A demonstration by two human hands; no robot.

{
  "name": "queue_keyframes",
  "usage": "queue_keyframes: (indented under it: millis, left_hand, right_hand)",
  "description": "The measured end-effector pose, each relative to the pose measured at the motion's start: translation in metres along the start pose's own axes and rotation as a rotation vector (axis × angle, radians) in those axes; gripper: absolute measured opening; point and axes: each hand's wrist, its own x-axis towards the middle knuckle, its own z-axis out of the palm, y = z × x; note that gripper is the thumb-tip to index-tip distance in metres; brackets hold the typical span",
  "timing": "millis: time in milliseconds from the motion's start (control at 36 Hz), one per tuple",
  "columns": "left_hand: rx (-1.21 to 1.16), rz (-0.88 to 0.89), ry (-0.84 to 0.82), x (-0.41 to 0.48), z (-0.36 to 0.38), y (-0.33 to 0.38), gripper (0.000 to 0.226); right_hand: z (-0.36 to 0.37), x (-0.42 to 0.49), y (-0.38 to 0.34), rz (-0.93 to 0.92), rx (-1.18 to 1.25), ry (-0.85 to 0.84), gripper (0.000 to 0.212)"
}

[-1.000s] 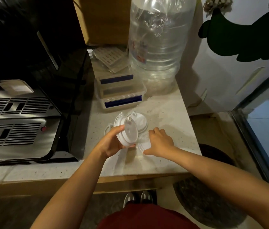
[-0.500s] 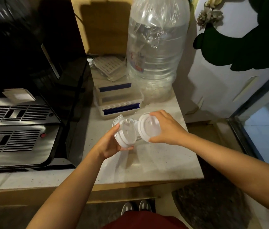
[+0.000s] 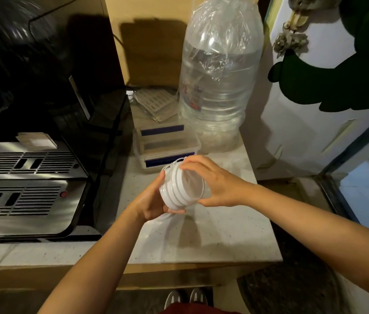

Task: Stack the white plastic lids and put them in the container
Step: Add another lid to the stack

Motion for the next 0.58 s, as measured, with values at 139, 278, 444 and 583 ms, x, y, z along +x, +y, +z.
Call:
queue_keyframes:
  millis: [139, 278, 444, 583]
  left_hand:
    - [0.010, 0.011, -0.010, 0.000, 0.006, 0.008, 0.092]
    - [0.013, 0.010, 0.000, -0.001, 0.011, 0.014, 0.097]
    - [0.015, 0.021, -0.002, 0.001, 0.012, 0.017, 0.095]
    - [-0.024, 0.036, -0.021, 0.003, 0.012, 0.014, 0.094]
  right_hand:
    - [0.004, 0.006, 0.003, -0.086, -0.112, -0.007, 0.076]
    - [0.008, 0.011, 0.005, -0.179, -0.164, 0.054, 0.078]
    - [0.009, 0.014, 0.009, -0.237, -0.167, 0.108, 0.076]
    - [0.014, 0.016, 0.012, -0.245, -0.161, 0.117, 0.076]
